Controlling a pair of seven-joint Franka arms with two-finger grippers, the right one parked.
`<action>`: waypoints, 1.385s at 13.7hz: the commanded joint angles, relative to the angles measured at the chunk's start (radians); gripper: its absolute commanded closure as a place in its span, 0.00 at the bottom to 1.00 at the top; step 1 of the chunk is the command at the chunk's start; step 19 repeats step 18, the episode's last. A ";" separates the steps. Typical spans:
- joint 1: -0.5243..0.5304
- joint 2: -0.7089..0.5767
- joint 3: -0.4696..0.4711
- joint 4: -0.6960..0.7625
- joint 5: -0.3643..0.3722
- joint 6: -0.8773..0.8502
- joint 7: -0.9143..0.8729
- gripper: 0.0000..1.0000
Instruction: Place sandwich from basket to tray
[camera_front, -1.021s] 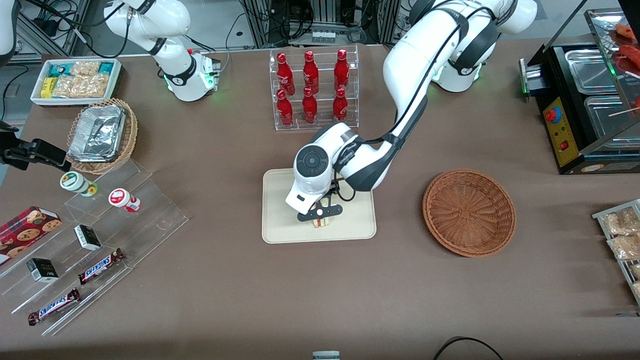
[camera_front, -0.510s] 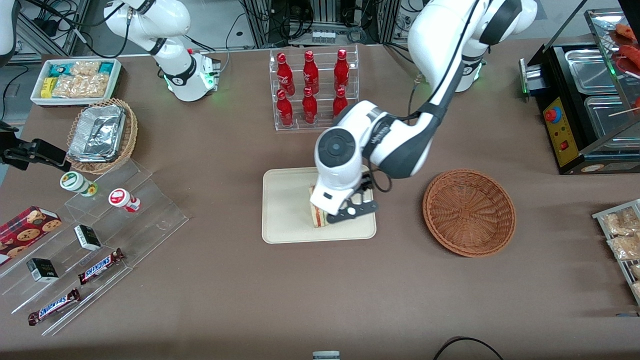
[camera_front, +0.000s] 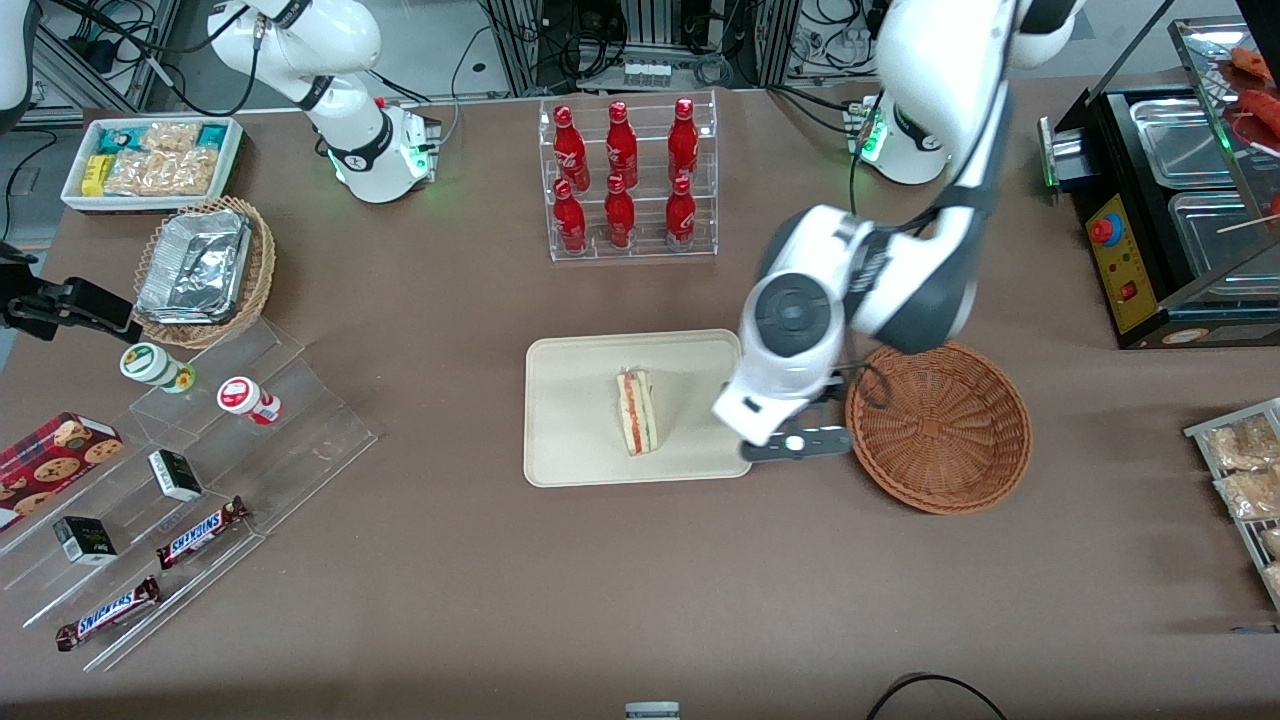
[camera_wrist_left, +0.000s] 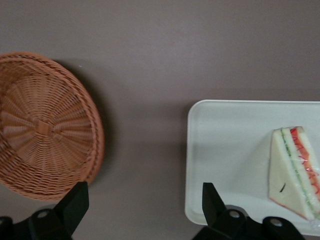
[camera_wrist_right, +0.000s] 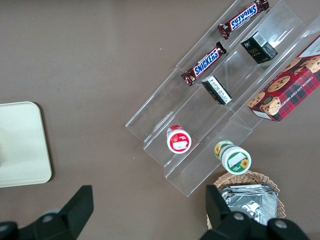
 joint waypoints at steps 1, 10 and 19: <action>-0.010 -0.106 0.028 -0.082 -0.020 -0.017 0.056 0.00; 0.623 -0.330 -0.471 -0.130 0.023 -0.230 0.237 0.00; 0.768 -0.547 -0.407 -0.220 0.026 -0.364 0.564 0.00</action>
